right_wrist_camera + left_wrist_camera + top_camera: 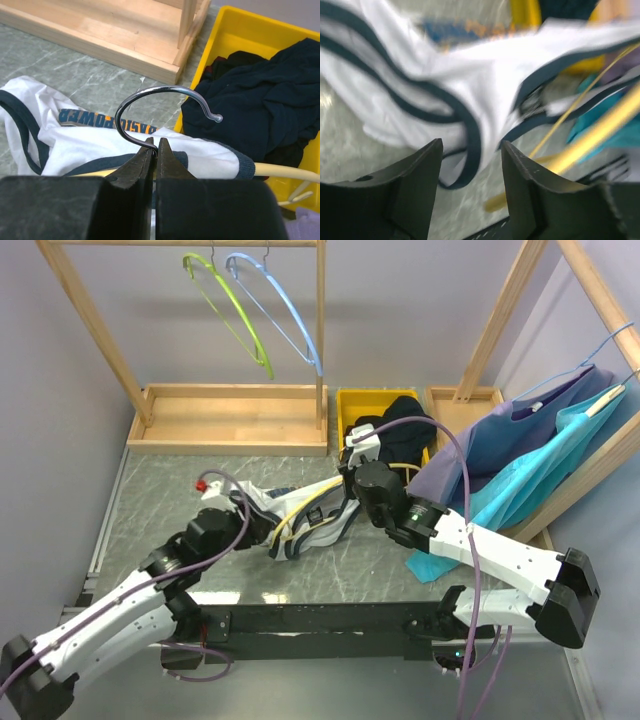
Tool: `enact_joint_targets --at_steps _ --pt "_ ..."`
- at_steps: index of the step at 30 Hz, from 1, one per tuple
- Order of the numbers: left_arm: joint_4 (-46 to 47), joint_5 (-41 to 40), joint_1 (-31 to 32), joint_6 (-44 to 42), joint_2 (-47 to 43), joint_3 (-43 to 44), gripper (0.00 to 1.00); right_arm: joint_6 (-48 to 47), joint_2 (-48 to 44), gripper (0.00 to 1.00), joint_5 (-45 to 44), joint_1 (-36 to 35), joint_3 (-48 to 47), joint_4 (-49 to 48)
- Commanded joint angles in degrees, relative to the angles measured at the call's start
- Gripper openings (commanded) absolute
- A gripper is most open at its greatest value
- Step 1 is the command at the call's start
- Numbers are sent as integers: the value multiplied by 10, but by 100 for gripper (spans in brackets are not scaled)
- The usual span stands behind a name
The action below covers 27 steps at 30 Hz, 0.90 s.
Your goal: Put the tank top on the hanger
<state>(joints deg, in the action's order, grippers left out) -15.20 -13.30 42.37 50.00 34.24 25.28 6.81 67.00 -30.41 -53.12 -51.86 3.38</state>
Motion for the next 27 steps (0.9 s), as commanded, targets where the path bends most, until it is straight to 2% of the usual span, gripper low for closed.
enact_joint_targets --at_steps 1,4,9,13,20,21,23,24,26,27 --pt "39 99 0 4 57 -33 55 -12 -25 0 -10 -3 -5 -43" --pt "103 128 -1 8 100 -51 61 -6 -21 0 -9 -4 -11 -37" --pt "189 177 -1 0 153 -58 64 -3 -28 0 -11 -4 -6 -38" --pt "203 184 0 -2 170 -53 59 -1 -29 0 -17 -3 -5 -38" --pt "169 190 0 -34 192 -29 54 0 -31 0 -25 -3 -6 -27" --pt "176 193 0 -35 197 -29 43 0 -30 0 -28 -3 -7 -27" --pt "202 202 0 -33 208 -31 29 0 -28 0 -32 -4 -11 -28" --pt "202 201 0 -32 210 -28 11 -1 -25 0 -38 -4 -11 -28" --pt "189 183 -1 -33 201 -14 1 -2 -21 0 -45 -3 -11 -28" --pt "183 174 -3 -34 193 -10 1 -3 -18 0 -56 -3 -10 -31"
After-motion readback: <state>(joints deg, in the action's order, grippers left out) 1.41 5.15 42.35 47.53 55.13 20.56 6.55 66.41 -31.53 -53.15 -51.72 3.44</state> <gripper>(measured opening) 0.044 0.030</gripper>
